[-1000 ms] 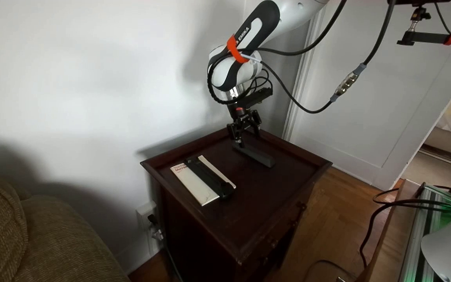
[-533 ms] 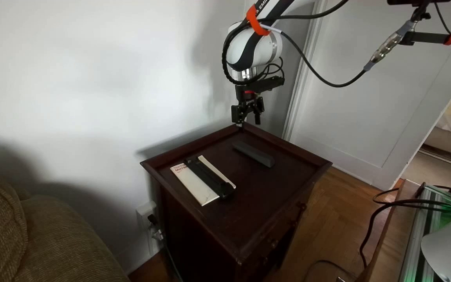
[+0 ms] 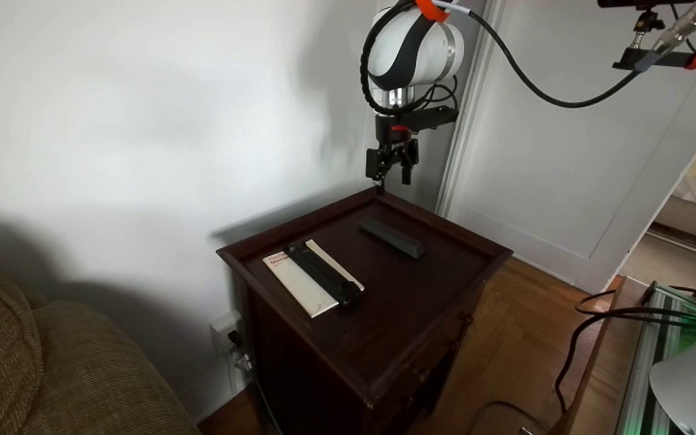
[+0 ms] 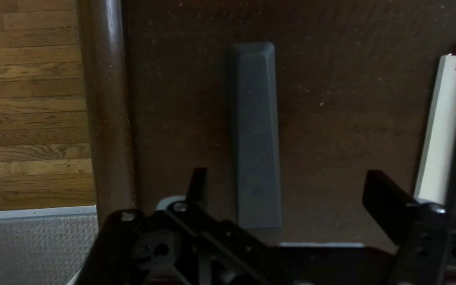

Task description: Turn the black remote over

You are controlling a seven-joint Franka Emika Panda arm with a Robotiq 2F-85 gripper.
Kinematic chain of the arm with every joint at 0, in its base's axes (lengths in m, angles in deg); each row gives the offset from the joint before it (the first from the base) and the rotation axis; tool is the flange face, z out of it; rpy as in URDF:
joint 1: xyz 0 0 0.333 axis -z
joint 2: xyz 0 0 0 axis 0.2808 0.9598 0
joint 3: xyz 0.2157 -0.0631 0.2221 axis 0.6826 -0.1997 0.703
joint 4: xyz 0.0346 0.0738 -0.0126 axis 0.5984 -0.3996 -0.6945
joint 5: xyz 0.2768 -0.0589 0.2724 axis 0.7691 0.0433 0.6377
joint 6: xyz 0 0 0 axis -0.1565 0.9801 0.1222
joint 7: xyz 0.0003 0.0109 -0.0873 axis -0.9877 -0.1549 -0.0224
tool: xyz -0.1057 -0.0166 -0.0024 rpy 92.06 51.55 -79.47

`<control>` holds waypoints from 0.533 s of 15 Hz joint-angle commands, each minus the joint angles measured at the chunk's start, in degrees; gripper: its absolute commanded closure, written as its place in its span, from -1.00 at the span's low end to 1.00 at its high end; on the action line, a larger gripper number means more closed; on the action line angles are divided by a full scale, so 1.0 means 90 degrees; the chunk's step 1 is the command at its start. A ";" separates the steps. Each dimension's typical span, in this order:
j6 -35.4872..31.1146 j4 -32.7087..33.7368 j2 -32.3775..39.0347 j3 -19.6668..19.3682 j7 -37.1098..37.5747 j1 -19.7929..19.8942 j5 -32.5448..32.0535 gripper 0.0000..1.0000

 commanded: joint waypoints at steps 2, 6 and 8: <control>-0.0193 -0.0631 -0.0542 -0.0017 -0.0006 0.0072 0.0105 -1.00; 0.0019 -0.0389 -0.0421 -0.0037 -0.0001 0.0036 0.0014 -1.00; 0.0019 -0.0422 -0.0454 -0.0038 -0.0001 0.0040 0.0015 -1.00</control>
